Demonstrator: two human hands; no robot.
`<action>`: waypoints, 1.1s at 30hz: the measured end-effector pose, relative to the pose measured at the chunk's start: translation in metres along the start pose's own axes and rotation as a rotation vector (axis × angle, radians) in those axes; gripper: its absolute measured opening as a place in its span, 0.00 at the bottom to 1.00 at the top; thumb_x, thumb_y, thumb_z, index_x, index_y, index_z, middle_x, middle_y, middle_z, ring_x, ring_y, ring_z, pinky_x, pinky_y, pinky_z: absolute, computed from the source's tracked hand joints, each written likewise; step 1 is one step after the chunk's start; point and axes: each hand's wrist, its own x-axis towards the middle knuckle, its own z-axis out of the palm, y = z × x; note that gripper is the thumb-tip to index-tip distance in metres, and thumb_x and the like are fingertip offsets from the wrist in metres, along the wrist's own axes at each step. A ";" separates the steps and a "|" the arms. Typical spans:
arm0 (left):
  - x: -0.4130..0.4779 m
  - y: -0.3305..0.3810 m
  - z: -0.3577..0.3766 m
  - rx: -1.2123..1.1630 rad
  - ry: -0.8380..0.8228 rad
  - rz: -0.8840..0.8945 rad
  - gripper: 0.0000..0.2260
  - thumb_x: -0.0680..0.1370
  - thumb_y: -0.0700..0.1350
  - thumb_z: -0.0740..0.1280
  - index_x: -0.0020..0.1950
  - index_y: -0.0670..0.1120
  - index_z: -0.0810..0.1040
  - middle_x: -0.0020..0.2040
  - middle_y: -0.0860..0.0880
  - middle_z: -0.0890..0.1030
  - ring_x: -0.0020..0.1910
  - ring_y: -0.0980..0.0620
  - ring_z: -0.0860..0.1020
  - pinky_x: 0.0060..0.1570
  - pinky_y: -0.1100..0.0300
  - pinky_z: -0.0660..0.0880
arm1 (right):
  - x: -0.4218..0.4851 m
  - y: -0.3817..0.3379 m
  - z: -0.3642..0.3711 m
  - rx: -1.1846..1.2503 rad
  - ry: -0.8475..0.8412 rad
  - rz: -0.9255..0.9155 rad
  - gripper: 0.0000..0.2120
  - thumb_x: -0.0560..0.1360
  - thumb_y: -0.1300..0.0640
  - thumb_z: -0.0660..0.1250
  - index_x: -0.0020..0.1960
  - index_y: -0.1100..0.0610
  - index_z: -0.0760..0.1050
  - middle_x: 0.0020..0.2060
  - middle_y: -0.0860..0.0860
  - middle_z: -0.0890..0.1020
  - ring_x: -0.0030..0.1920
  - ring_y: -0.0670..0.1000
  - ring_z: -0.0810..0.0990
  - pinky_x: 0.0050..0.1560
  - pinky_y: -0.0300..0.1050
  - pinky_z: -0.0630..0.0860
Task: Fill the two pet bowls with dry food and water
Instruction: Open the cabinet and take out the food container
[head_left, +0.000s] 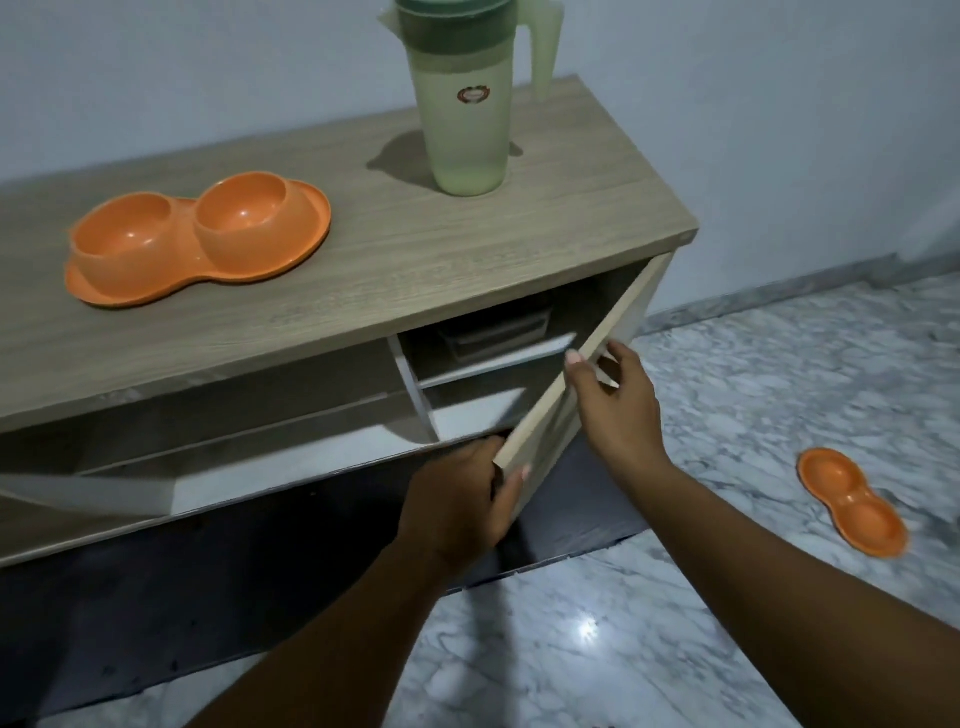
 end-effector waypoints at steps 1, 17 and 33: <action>-0.002 0.009 0.002 -0.026 -0.016 0.089 0.14 0.77 0.55 0.66 0.54 0.46 0.80 0.41 0.48 0.82 0.36 0.45 0.81 0.33 0.56 0.77 | -0.003 0.002 -0.013 -0.018 -0.011 -0.002 0.28 0.79 0.42 0.67 0.76 0.49 0.68 0.63 0.43 0.75 0.57 0.43 0.77 0.55 0.38 0.73; 0.147 0.165 0.101 0.416 -0.320 0.447 0.57 0.69 0.67 0.70 0.80 0.46 0.36 0.81 0.48 0.36 0.79 0.45 0.36 0.78 0.43 0.42 | 0.015 0.013 -0.230 -0.782 0.182 -0.138 0.10 0.80 0.54 0.63 0.54 0.49 0.83 0.46 0.48 0.87 0.48 0.54 0.83 0.48 0.52 0.79; 0.257 0.229 0.151 0.499 -0.432 0.197 0.54 0.72 0.57 0.71 0.79 0.46 0.30 0.80 0.47 0.32 0.78 0.44 0.33 0.78 0.44 0.40 | 0.146 0.020 -0.281 -1.188 0.078 -0.121 0.49 0.75 0.54 0.65 0.81 0.56 0.32 0.81 0.52 0.36 0.81 0.53 0.34 0.80 0.59 0.42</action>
